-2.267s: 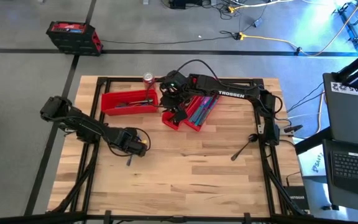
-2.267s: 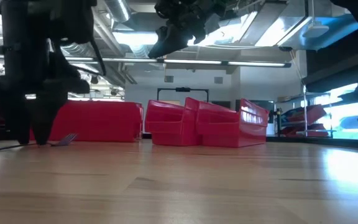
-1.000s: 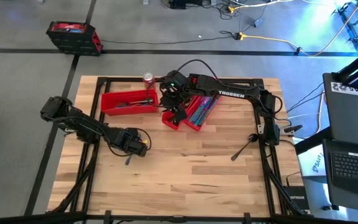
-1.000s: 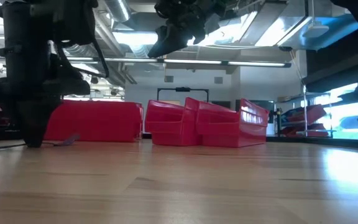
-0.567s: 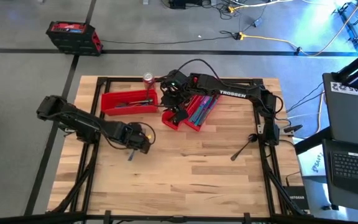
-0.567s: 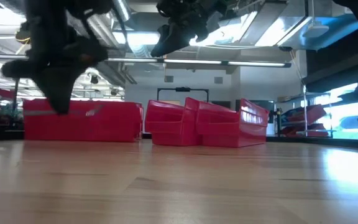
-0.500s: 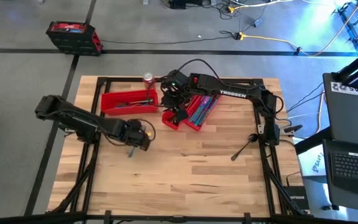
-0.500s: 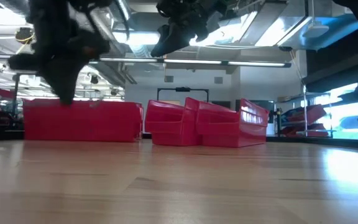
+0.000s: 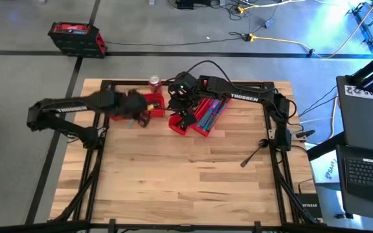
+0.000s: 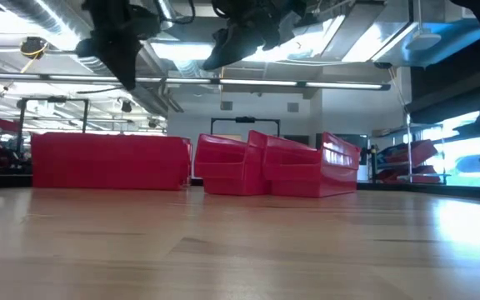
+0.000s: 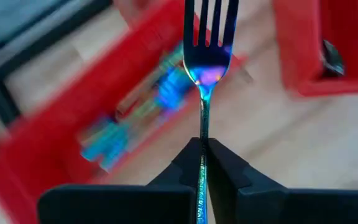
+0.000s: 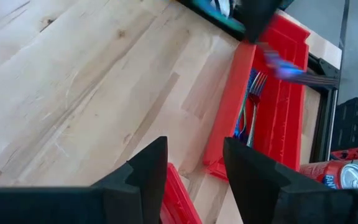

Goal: Sort silverware
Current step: Put the blue fork into the left red bin

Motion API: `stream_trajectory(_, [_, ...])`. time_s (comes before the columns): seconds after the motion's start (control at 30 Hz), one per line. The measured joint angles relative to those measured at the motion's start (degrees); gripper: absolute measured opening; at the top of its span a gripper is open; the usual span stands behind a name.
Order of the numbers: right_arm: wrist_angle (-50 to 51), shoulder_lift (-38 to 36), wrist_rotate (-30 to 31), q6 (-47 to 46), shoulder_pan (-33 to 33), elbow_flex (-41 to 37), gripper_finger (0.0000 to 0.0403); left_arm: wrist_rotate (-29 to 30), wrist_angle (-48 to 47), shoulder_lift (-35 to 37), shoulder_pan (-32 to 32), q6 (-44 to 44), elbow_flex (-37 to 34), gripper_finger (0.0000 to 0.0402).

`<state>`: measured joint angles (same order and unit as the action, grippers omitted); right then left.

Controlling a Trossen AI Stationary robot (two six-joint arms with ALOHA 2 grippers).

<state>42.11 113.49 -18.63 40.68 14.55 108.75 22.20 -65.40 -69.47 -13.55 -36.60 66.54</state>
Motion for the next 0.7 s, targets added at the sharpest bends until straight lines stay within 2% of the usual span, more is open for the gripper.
stream_trajectory(0.27, [0.02, 0.00, 0.13, -1.42, -0.34, 0.00, 0.0142, -3.30, 0.30, -1.00, -18.31, 30.35, 4.47, 0.0000])
stream_trajectory(0.4, [0.00, 0.00, 1.17, -1.44, -0.29, 0.00, 0.0142, -9.52, 0.24, -3.85, -24.94, 41.65, 4.86, 0.0000])
stream_trajectory(0.5, [0.01, 0.00, 2.64, -1.44, -0.29, 0.00, 0.0142, -13.54, -0.09, -6.75, -27.44, 49.09, 4.86, 0.0000])
stream_trajectory(0.63, [-0.01, 0.00, 2.67, -1.44, -0.29, 0.00, 0.0142, -12.94, 0.79, -10.57, -28.28, 60.82, 4.88, 0.0000])
stream_trajectory(0.7, [-0.06, 0.00, 2.67, -1.44, -0.29, 0.00, 0.0142, -12.11, 2.47, -12.48, -28.28, 63.80, 4.88, 0.0000])
